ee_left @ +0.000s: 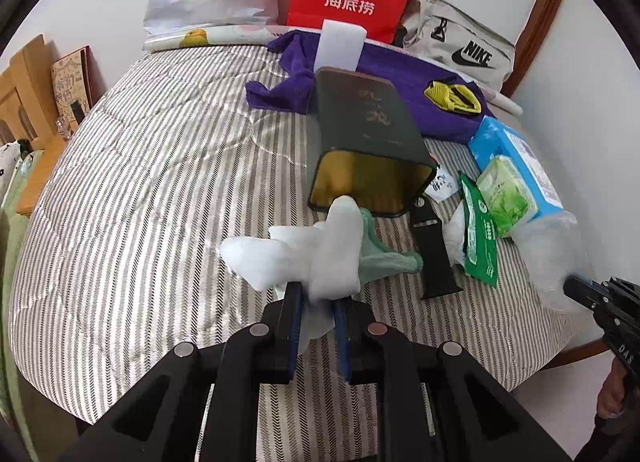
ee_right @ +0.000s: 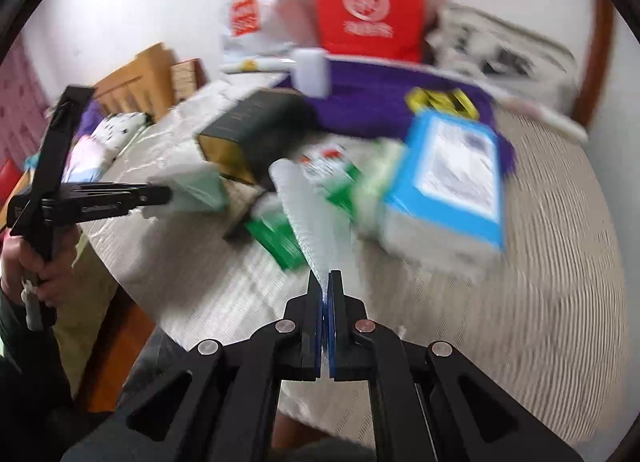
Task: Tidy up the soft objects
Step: 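Grasp the white cloth glove with the left tool while the right tool grasps the clear mesh bag, then carry the white glove and clear mesh bag over the purple towel with both tools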
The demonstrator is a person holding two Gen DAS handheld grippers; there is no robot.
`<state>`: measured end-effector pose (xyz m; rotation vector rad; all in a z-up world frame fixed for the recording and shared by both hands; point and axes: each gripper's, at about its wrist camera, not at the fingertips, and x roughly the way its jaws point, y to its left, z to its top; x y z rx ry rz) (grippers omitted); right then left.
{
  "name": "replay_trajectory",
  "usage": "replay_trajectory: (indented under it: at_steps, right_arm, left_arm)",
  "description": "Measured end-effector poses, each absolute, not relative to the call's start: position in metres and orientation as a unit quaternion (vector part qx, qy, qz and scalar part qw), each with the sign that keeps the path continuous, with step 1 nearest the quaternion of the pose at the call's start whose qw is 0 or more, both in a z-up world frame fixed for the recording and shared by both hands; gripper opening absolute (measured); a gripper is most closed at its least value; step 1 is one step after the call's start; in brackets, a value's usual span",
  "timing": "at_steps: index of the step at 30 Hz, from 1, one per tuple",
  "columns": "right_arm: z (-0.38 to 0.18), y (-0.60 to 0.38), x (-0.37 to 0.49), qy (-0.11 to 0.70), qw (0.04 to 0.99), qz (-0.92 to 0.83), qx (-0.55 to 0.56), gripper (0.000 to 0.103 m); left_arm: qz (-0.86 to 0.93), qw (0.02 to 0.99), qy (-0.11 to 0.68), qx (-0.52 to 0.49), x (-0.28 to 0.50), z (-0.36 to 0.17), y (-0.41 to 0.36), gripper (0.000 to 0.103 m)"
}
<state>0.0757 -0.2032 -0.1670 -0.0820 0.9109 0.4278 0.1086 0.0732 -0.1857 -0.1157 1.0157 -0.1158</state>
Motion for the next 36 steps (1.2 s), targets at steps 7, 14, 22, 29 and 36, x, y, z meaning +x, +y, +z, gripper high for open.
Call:
replay_trajectory:
  at_steps: [7,14,22,29,36]
  right_arm:
    - [-0.202,-0.231,0.093,0.458,0.871,0.177,-0.015,0.007]
    - [-0.211,-0.225,0.107,0.447,0.874,0.192,-0.012,0.047]
    - [-0.224,-0.214,0.115,0.442,0.877,0.188,-0.032,0.059]
    - [-0.225,-0.215,0.103,0.433,0.881,0.183,-0.053,0.005]
    - [-0.218,-0.222,0.088,0.437,0.878,0.189,-0.041,0.004]
  left_arm:
    - [-0.049,0.866,0.495,-0.045,0.113,-0.193,0.067,0.018]
    - [-0.052,0.865,0.498,-0.035,0.116,-0.193,0.063,0.018]
    - [-0.058,0.865,0.497,-0.032,0.118,-0.194,0.063,0.028]
    - [-0.057,0.869,0.490,-0.032,0.124,-0.201,0.058,0.041]
    - [-0.087,0.876,0.473,-0.035,0.116,-0.195,0.056,0.014]
